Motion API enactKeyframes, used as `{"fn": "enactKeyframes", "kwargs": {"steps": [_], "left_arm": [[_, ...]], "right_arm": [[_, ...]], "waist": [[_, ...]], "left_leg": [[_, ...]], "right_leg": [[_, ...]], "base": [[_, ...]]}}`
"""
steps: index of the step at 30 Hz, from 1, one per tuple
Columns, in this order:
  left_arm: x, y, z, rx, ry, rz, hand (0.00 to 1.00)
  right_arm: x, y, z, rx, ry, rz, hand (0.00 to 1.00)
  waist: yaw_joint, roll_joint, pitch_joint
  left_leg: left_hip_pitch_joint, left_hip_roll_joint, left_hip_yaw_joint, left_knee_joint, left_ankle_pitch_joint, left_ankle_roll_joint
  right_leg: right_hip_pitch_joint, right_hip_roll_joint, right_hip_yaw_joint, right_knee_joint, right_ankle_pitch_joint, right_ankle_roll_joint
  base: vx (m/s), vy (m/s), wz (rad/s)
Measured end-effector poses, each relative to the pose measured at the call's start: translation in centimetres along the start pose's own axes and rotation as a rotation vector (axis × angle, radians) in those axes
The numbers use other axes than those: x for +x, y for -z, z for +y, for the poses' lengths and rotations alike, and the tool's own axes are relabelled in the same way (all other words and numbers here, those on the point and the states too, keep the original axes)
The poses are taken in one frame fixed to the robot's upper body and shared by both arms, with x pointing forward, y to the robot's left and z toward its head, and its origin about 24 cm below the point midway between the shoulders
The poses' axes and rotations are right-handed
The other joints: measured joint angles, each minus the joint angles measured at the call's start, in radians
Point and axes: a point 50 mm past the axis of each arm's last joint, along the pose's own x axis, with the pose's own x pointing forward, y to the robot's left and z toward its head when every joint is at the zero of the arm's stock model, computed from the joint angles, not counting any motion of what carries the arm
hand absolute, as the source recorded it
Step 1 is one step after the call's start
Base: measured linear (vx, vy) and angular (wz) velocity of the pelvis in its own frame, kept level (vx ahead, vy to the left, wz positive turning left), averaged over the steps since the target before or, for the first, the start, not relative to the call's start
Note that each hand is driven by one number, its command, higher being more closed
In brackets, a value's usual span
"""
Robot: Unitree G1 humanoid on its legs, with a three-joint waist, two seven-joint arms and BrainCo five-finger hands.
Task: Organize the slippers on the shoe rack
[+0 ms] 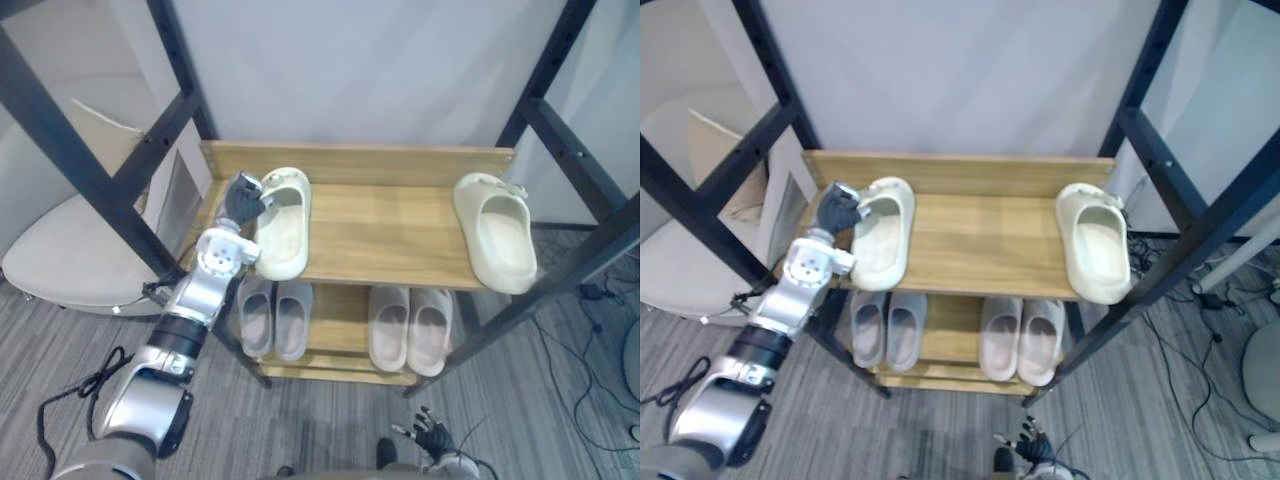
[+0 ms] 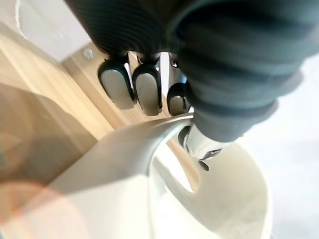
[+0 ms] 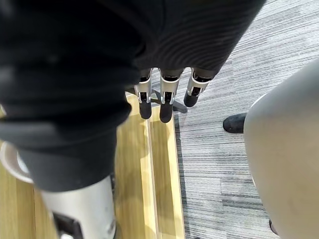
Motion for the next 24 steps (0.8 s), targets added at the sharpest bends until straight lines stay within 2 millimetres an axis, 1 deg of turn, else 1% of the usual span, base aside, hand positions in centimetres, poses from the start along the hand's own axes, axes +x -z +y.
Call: {"fn": "enactKeyframes", "kwargs": {"steps": [5,6,8,11,13,16,20,24], "left_arm": [[0.0,-0.9,-1.1,-0.028,0.028,-0.036,1.00],[0.0,-1.6,-1.4,-0.035,0.037,-0.060,1.00],[0.0,-3.9,-2.6,-0.073,0.066,-0.146,1.00],[0.3,-6.6,-3.7,-0.120,0.092,-0.234,1.00],[0.4,-7.9,-4.2,-0.136,0.103,-0.277,1.00],[0.3,-8.8,-5.0,-0.166,0.120,-0.303,1.00],[0.2,-9.3,-5.8,-0.205,0.139,-0.306,1.00],[1.2,-10.3,-6.0,-0.192,0.151,-0.319,1.00]], "right_arm": [[0.1,-0.2,0.0,0.000,0.000,-0.004,0.00],[0.1,-0.2,0.0,0.001,0.002,-0.004,0.00],[0.1,-0.1,-0.1,0.006,0.007,0.001,0.00],[0.1,-0.1,-0.1,0.006,0.007,0.001,0.00],[0.2,-0.2,-0.1,0.008,0.009,-0.004,0.00],[0.2,-0.3,-0.2,0.008,0.011,-0.006,0.00],[0.2,-0.3,-0.2,0.008,0.013,-0.007,0.00],[0.2,-0.5,-0.4,0.003,0.018,-0.018,0.00]], "waist": [[-0.010,0.005,0.003],[-0.009,0.005,0.003],[-0.006,0.005,0.003],[-0.007,0.006,0.004],[-0.009,0.012,0.007],[-0.015,0.019,0.008],[-0.018,0.021,0.010],[-0.021,0.022,0.011]], "left_leg": [[0.000,0.000,-0.003,0.000,0.000,0.000],[-0.001,0.000,-0.003,0.000,0.000,0.000],[-0.002,-0.003,-0.009,0.001,0.000,0.000],[-0.002,-0.003,-0.010,0.002,0.000,0.000],[0.000,-0.002,-0.011,0.003,0.000,0.000],[0.002,-0.002,-0.013,0.005,0.000,0.001],[0.000,-0.002,-0.015,0.009,0.000,0.000],[-0.016,-0.005,-0.013,0.016,0.000,0.000]], "right_leg": [[0.000,0.000,0.000,0.000,0.000,0.000],[0.000,-0.001,0.001,0.000,0.000,0.000],[0.002,-0.004,0.001,0.001,0.000,0.001],[0.002,-0.004,0.003,0.001,-0.001,0.002],[0.000,-0.004,0.003,0.013,-0.007,0.005],[-0.003,-0.005,0.003,0.027,-0.016,0.007],[-0.006,-0.006,0.002,0.037,-0.023,0.009],[-0.029,-0.010,0.006,0.057,-0.028,0.010]], "base": [[-0.01,-0.005,0.00],[0.00,0.000,0.05],[0.00,-0.001,0.05],[0.00,0.000,0.00],[0.00,0.000,0.00],[-0.02,-0.009,0.01],[0.00,0.000,0.00],[0.00,0.001,-0.01]]}}
